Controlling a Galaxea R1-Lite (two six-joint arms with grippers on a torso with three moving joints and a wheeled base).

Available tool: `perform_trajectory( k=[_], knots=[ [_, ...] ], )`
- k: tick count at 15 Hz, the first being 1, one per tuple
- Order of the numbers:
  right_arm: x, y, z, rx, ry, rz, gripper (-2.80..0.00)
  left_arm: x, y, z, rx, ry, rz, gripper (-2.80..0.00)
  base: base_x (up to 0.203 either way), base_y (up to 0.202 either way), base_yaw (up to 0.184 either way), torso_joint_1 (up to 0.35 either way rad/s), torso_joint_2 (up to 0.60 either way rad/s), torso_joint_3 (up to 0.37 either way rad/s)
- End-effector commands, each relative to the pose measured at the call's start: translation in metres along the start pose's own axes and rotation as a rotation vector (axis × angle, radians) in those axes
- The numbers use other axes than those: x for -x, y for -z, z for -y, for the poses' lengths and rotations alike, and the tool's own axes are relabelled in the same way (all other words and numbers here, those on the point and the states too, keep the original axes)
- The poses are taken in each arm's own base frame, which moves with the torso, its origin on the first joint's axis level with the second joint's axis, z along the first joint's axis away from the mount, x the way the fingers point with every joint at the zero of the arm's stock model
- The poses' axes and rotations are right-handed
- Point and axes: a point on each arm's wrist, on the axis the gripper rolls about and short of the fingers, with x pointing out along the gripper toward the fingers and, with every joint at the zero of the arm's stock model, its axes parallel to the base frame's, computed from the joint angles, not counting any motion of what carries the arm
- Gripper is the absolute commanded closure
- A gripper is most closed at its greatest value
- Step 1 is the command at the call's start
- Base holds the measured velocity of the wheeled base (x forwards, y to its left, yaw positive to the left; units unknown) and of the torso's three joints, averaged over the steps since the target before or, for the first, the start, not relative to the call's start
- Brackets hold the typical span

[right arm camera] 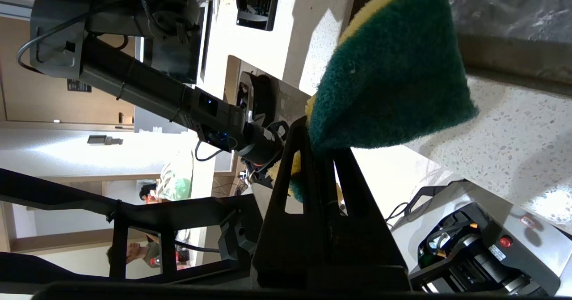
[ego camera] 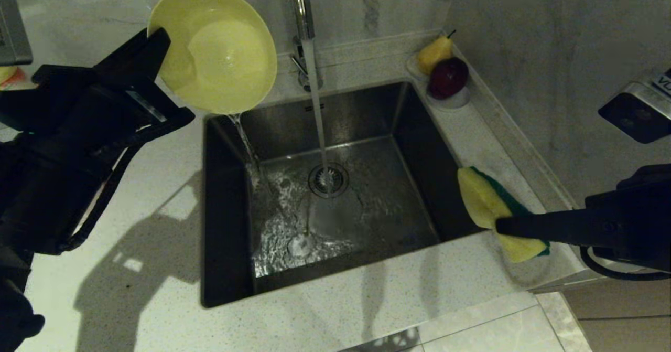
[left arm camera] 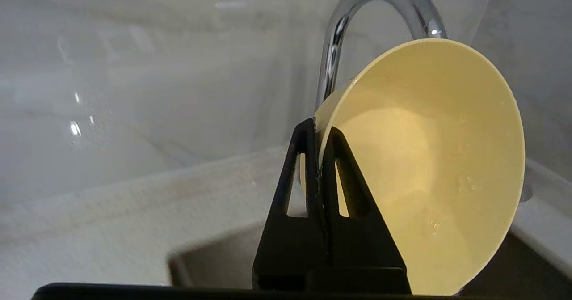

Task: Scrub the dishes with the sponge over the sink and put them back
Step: Rinse the bowl, then place the bowl on the table

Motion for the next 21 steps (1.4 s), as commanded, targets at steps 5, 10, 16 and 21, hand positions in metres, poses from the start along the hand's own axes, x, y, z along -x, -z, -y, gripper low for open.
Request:
perform_trajectory(
  k=[5,10,16,21],
  knots=[
    [-0.005,0.001,0.006,-0.020,0.003,-0.021,0.00,0.002,-0.008,-0.011,-0.046,0.000,0.063,0.00,0.000,0.000,0.000,0.000,0.00,0.000],
    [-0.005,0.002,0.006,-0.020,0.003,-0.021,0.00,0.001,-0.010,-0.012,-0.037,-0.003,0.063,0.00,0.000,0.000,0.000,0.000,0.00,0.000],
    [-0.001,0.004,0.002,-0.014,0.001,-0.013,0.00,-0.003,0.003,-0.016,-0.019,-0.188,-0.333,0.00,0.000,0.000,0.000,0.000,0.00,0.000],
    [0.005,0.004,-0.004,-0.006,-0.003,0.002,0.00,0.006,-0.006,-0.033,0.132,-0.311,-0.837,0.00,0.000,0.000,0.000,0.000,0.00,0.000]
  ],
)
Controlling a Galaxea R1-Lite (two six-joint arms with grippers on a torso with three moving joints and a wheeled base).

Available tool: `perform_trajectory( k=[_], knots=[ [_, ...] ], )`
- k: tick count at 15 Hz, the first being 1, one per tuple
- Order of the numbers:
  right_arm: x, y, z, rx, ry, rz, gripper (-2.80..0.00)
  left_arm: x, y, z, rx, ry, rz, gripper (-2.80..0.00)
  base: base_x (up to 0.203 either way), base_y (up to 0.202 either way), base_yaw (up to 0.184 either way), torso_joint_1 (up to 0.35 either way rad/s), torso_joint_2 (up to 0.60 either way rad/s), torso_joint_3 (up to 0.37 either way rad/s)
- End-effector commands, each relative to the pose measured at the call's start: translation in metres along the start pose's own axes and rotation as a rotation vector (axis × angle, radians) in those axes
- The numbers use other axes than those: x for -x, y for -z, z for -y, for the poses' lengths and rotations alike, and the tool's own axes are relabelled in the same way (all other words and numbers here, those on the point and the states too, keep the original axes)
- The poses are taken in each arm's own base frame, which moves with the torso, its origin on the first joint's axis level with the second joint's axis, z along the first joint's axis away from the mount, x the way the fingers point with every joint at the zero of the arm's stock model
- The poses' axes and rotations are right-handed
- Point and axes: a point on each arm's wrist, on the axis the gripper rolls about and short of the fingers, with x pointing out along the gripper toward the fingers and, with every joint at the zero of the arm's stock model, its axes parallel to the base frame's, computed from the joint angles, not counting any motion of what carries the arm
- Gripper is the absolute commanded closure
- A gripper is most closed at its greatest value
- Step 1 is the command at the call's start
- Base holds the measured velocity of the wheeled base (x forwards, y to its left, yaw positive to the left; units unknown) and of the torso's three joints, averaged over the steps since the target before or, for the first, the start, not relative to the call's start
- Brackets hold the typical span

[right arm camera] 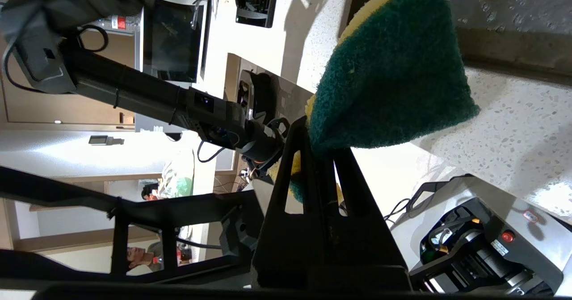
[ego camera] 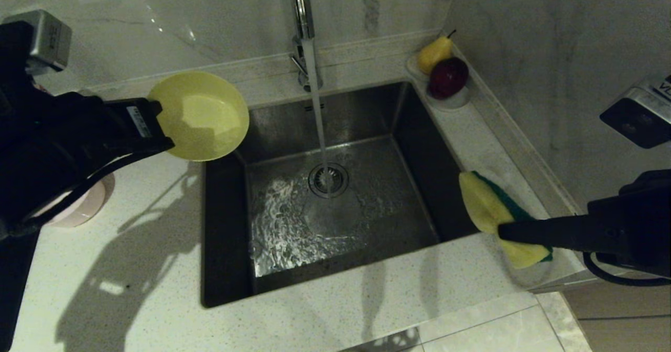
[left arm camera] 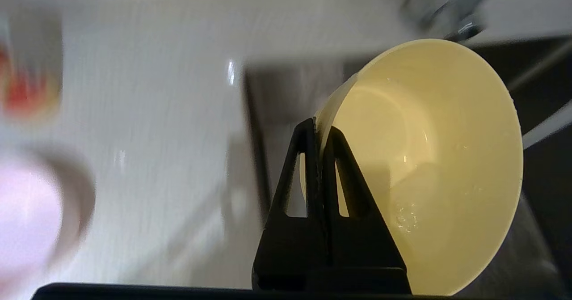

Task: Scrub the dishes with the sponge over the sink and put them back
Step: Place the bowl on the table

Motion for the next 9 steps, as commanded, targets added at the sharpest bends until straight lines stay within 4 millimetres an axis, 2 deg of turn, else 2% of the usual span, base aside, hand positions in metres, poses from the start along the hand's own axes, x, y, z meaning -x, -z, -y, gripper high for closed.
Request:
perform_trajectory(
  k=[1,4,9],
  knots=[
    [0.005,0.001,-0.004,0.005,-0.003,0.012,0.00,0.011,-0.004,-0.014,0.096,-0.105,-0.336,0.00,0.000,0.000,0.000,0.000,0.00,0.000],
    [0.007,0.000,0.000,-0.006,0.021,0.024,0.00,0.014,-0.013,-0.043,0.281,-0.240,-0.445,0.00,0.000,0.000,0.000,0.000,0.00,0.000],
    [0.003,0.000,0.020,-0.053,0.083,0.021,0.00,0.020,0.000,-0.091,0.425,-0.490,-0.522,0.00,0.000,0.000,0.000,0.000,0.00,0.000]
  ],
)
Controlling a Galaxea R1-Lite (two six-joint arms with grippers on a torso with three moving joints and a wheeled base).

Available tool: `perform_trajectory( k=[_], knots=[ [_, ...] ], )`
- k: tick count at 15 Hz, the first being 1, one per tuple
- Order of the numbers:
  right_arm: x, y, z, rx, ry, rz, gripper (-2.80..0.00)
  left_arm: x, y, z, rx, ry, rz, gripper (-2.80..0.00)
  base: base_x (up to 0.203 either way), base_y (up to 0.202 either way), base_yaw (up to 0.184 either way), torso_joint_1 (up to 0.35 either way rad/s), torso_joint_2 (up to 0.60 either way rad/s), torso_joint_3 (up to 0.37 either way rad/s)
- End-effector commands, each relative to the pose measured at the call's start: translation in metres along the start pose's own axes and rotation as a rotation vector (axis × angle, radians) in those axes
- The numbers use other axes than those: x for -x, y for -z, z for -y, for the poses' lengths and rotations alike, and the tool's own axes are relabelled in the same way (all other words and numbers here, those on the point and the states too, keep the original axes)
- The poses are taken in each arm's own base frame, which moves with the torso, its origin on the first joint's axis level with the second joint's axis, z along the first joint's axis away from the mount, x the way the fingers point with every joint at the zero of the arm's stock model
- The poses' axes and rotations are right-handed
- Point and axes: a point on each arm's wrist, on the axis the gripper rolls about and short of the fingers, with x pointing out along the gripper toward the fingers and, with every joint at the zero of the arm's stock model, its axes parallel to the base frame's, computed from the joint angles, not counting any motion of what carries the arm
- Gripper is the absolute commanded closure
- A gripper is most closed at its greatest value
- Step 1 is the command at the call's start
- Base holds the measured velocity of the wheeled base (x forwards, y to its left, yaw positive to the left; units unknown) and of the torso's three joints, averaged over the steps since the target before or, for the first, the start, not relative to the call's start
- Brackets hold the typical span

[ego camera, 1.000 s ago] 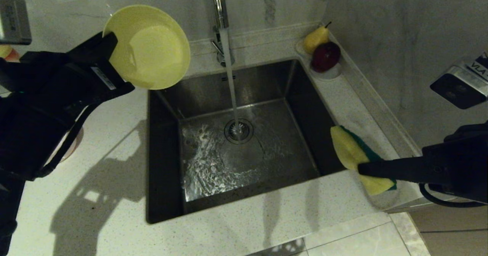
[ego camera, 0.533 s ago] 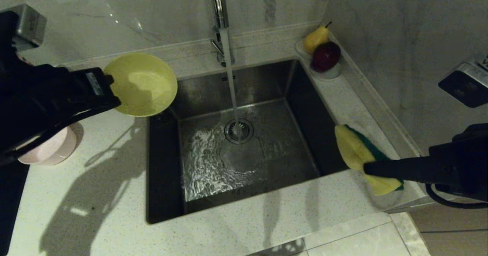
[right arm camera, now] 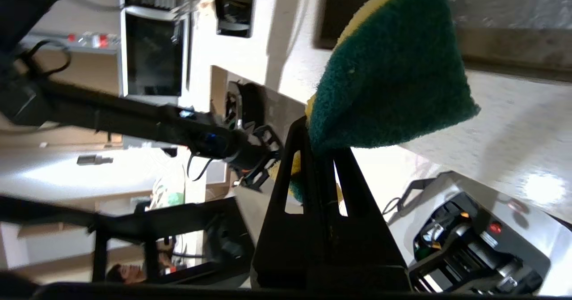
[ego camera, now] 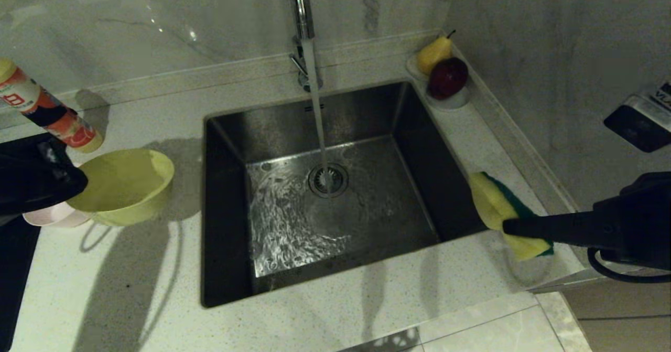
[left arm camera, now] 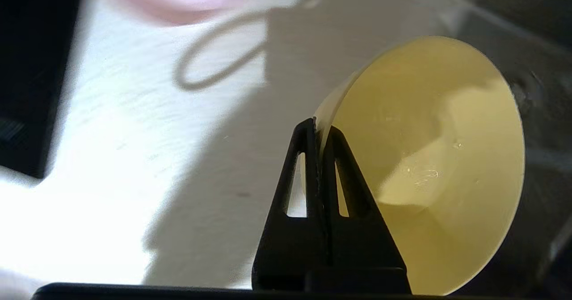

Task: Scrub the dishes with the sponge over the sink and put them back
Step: Place the bowl on the table

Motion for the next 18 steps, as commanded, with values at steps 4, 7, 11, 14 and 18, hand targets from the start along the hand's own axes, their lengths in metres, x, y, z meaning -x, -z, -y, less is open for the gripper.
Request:
perform_trajectory(
  k=[4,7,11,14,18],
  knots=[
    [-0.005,-0.002,0.011,-0.027,0.025,-0.010,0.00,-0.011,0.004,-0.041,0.138,-0.150,-0.033,0.00,0.000,0.000,0.000,0.000,0.00,0.000],
    [-0.007,-0.002,0.012,-0.030,0.026,-0.013,0.00,-0.018,0.019,-0.055,0.146,-0.204,-0.071,0.00,0.000,0.000,0.000,0.000,0.00,0.000],
    [-0.008,-0.003,0.014,-0.036,0.028,-0.012,0.00,-0.038,0.033,-0.069,0.165,-0.226,-0.050,0.00,0.000,0.000,0.000,0.000,0.00,0.000],
    [-0.006,-0.004,0.015,-0.037,0.038,-0.004,0.00,-0.042,0.033,-0.074,0.179,-0.243,-0.033,0.00,0.000,0.000,0.000,0.000,0.00,0.000],
    [-0.008,-0.001,0.018,-0.047,0.041,-0.014,0.00,-0.045,0.039,-0.078,0.174,-0.262,-0.052,0.00,0.000,0.000,0.000,0.000,0.00,0.000]
  ],
)
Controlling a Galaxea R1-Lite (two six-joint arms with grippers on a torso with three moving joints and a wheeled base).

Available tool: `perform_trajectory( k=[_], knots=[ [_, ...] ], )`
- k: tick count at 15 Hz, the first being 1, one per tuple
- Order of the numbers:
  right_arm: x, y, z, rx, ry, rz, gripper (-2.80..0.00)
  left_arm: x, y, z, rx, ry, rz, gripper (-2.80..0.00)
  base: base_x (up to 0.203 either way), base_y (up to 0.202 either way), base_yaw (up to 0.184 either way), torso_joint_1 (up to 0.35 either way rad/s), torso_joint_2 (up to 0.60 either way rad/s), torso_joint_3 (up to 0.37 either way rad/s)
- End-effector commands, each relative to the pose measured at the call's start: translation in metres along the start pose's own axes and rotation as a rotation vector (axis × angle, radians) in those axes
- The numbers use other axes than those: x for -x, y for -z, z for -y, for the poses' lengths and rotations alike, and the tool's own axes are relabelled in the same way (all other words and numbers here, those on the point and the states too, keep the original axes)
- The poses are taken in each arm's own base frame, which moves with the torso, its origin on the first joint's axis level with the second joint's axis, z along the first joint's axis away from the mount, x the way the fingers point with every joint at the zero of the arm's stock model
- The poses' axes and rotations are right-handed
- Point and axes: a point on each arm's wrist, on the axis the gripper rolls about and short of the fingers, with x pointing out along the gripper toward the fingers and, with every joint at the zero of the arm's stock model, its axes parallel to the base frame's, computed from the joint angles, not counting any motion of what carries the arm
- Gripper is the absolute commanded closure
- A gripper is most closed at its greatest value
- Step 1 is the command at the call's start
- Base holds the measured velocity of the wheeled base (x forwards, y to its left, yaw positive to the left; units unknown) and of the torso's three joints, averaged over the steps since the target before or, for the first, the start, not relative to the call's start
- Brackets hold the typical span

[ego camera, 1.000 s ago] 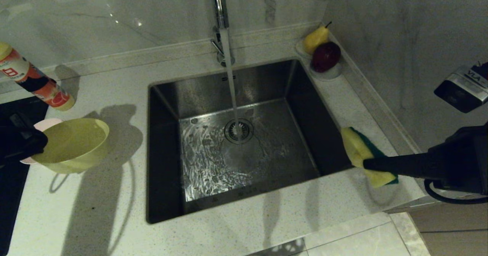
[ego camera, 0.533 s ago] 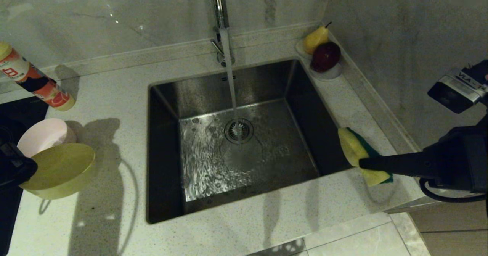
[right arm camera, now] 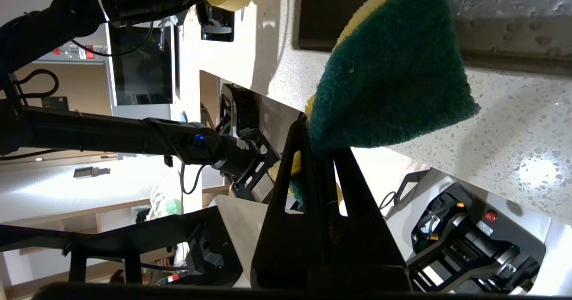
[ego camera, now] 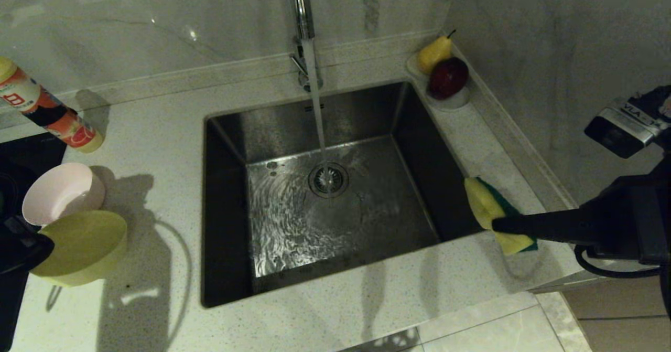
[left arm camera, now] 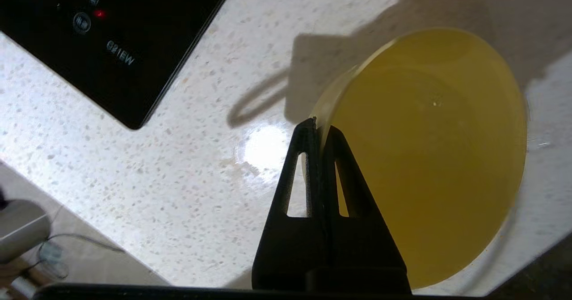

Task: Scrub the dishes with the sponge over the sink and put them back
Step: Place the bowl on the table, then put down the sponge

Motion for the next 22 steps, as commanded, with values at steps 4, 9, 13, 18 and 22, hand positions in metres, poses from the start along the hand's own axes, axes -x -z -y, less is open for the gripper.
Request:
perform_trajectory(
  k=[4,9,13,18,22],
  knots=[
    [-0.001,0.002,0.001,-0.008,-0.005,-0.011,0.00,-0.006,0.002,-0.001,0.001,0.021,0.040,-2.80,0.000,0.000,0.000,0.000,0.00,0.000],
    [0.003,0.004,0.001,-0.008,0.002,-0.002,0.00,0.002,-0.006,0.003,0.023,0.065,0.074,-2.80,0.000,0.000,0.000,0.000,0.00,0.000],
    [0.004,0.004,0.000,-0.007,0.001,0.002,0.00,0.041,-0.045,0.024,-0.085,0.225,0.217,-2.80,0.000,0.000,0.000,0.000,0.00,0.000],
    [0.003,0.004,0.002,-0.019,0.010,-0.004,0.00,0.046,-0.080,0.066,-0.378,0.346,0.379,0.00,0.000,0.000,0.000,0.000,0.00,0.000],
    [0.008,0.006,-0.002,-0.012,0.011,0.006,0.00,0.049,-0.072,0.090,-0.524,0.593,0.512,0.00,0.000,0.000,0.000,0.000,0.00,0.000]
  ],
)
